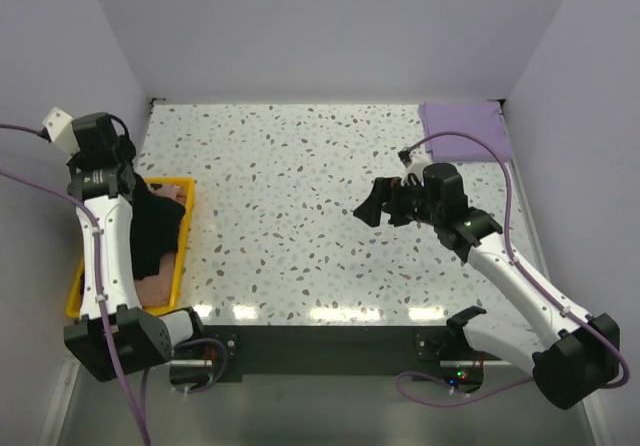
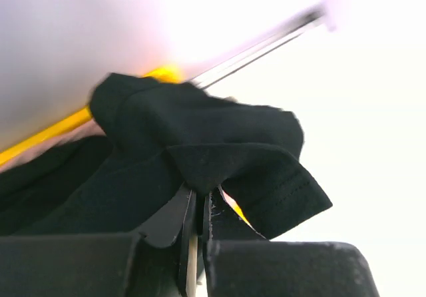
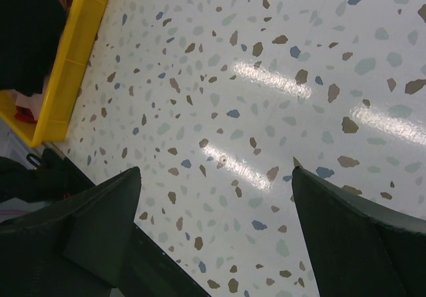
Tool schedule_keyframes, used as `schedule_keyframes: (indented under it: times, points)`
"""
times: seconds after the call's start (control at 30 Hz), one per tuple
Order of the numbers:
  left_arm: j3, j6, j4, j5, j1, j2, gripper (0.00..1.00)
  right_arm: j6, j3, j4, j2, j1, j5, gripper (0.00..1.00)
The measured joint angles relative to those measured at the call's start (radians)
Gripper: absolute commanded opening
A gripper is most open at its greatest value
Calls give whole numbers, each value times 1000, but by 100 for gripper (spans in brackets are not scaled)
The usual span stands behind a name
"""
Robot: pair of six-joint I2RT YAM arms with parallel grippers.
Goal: Fold and stack the t-shirts
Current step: Grab the tshirt from the pile, then move the tshirt to the center of the board
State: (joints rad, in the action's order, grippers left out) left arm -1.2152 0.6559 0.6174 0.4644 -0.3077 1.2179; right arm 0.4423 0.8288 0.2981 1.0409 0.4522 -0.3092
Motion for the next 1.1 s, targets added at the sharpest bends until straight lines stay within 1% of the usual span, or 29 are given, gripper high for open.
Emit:
schedule_keyframes:
  times: [0.23, 0.33, 0.53, 0.57, 0.77, 0.8, 0.83, 0.87, 0.93, 0.97, 1.07, 1.1]
  points:
    - [-209, -22, -9, -203, 4, -85, 0, 2, 0, -2, 2, 0, -8, 99]
    - [-278, -21, -23, -290, 43, -95, 0, 2, 0, -5, 2, 0, -8, 99]
    - [-378, -21, -47, -393, 270, -76, 0, 1, 0, -7, 1, 0, -6, 99]
    - [-382, -21, -55, -403, 298, -73, 0, 1, 0, -7, 0, 0, -5, 99]
    - [-385, -20, -95, -433, 552, -43, 0, -2, 0, -7, -14, 0, 14, 99]
    - [-381, -20, -100, -437, 587, -35, 2, -3, 0, -8, -18, 0, 21, 99]
    - [-372, -20, -110, -441, 606, -30, 9, -5, 0, -8, -22, 0, 28, 99]
    - [-350, -20, -126, -452, 623, -28, 22, -5, 0, -9, -23, 0, 31, 99]
    - [-304, -19, -146, -471, 632, -19, 39, -6, 0, -13, -24, 0, 33, 99]
    - [-274, -19, -165, -484, 632, -8, 50, -6, 0, -15, -24, 0, 35, 99]
    - [-189, -17, -201, -516, 631, 63, 59, -5, -1, -26, -15, 0, 35, 99]
    - [-163, -18, -205, -521, 631, 84, 59, -5, -3, -32, -8, 0, 35, 99]
